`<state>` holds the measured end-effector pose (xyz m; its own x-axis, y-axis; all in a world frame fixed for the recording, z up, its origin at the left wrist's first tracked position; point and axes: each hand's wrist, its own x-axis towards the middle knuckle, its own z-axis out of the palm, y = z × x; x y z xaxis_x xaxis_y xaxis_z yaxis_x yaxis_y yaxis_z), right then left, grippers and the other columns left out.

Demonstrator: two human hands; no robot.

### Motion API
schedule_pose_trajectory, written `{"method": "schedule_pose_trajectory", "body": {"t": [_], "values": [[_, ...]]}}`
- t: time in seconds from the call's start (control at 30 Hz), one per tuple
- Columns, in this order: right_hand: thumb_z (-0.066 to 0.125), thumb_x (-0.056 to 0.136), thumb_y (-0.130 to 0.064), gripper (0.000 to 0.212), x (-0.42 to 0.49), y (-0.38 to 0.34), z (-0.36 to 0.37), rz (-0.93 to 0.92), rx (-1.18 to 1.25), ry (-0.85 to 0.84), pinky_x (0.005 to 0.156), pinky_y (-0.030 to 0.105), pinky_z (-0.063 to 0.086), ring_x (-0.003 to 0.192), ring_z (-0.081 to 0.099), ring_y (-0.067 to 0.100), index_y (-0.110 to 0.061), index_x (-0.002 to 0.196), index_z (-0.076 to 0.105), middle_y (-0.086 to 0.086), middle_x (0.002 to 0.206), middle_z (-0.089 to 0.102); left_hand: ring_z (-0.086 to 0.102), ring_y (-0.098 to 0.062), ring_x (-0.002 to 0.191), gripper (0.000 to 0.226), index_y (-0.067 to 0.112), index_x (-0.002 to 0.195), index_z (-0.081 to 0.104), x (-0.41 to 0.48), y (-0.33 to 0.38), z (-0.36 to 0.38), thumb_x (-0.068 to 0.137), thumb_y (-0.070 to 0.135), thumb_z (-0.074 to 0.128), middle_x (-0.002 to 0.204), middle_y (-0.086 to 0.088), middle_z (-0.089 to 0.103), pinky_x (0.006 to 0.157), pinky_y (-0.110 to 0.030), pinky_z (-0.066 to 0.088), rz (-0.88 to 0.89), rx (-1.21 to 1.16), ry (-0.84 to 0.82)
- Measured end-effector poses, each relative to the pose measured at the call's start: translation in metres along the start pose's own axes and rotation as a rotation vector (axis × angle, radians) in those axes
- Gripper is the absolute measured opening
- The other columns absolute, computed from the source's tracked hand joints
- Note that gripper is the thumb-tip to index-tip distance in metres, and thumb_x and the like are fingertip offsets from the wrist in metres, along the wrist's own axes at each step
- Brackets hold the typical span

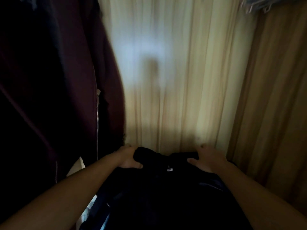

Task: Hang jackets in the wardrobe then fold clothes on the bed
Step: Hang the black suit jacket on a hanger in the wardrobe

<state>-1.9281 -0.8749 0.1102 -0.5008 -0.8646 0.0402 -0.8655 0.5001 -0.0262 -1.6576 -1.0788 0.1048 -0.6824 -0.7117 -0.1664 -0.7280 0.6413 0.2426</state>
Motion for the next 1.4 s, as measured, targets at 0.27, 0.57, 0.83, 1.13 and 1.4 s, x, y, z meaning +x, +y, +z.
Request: {"method": "schedule_pose_trajectory", "body": {"t": [0.27, 0.57, 0.83, 1.13, 1.4], "values": [[0.053, 0.092, -0.063, 0.072, -0.042, -0.037, -0.136, -0.131, 0.111, 0.076, 0.102, 0.034, 0.043, 0.133, 0.050, 0.025, -0.025, 0.152, 0.043, 0.005, 0.151, 0.048, 0.055, -0.022, 0.129, 0.079, 0.020, 0.156, 0.033, -0.055, 0.063, -0.107, 0.090, 0.044, 0.069, 0.148, -0.009, 0.051, 0.104, -0.024, 0.043, 0.102, -0.072, 0.131], [0.059, 0.093, -0.060, 0.062, -0.101, -0.041, -0.278, -0.130, 0.108, 0.281, 0.099, 0.035, 0.046, 0.124, 0.055, 0.024, -0.022, 0.141, 0.055, 0.004, 0.136, 0.061, 0.049, -0.021, 0.135, 0.073, 0.021, 0.152, 0.042, -0.138, 0.126, -0.229, 0.091, 0.052, 0.067, 0.151, -0.001, 0.046, 0.111, -0.032, 0.040, 0.226, 0.059, 0.301], [0.055, 0.095, -0.061, 0.056, -0.136, -0.038, -0.354, -0.090, -0.010, 0.508, 0.100, 0.035, 0.046, 0.127, 0.054, 0.029, -0.020, 0.133, 0.060, 0.008, 0.138, 0.060, 0.054, -0.016, 0.126, 0.067, 0.032, 0.147, 0.046, -0.180, 0.159, -0.291, 0.088, 0.058, 0.065, 0.142, 0.009, 0.053, 0.110, -0.036, 0.042, 0.275, 0.032, 0.459], [0.049, 0.096, -0.046, 0.039, -0.189, -0.051, -0.445, 0.048, -0.306, 1.111, 0.096, 0.046, 0.043, 0.119, 0.056, 0.037, -0.019, 0.120, 0.065, 0.015, 0.126, 0.063, 0.056, -0.017, 0.118, 0.062, 0.029, 0.146, 0.046, -0.209, 0.205, -0.328, 0.091, 0.049, 0.065, 0.130, 0.007, 0.060, 0.097, -0.030, 0.045, 0.380, 0.015, 0.567], [0.051, 0.098, -0.018, 0.032, -0.201, -0.012, -0.472, 0.375, -0.213, 0.980, 0.078, 0.044, 0.045, 0.110, 0.061, 0.039, -0.011, 0.128, 0.059, 0.016, 0.122, 0.062, 0.056, -0.018, 0.118, 0.065, 0.030, 0.153, 0.034, -0.219, 0.218, -0.334, 0.095, 0.041, 0.062, 0.120, 0.006, 0.063, 0.094, -0.029, 0.043, 0.452, -0.011, 0.630]]}}
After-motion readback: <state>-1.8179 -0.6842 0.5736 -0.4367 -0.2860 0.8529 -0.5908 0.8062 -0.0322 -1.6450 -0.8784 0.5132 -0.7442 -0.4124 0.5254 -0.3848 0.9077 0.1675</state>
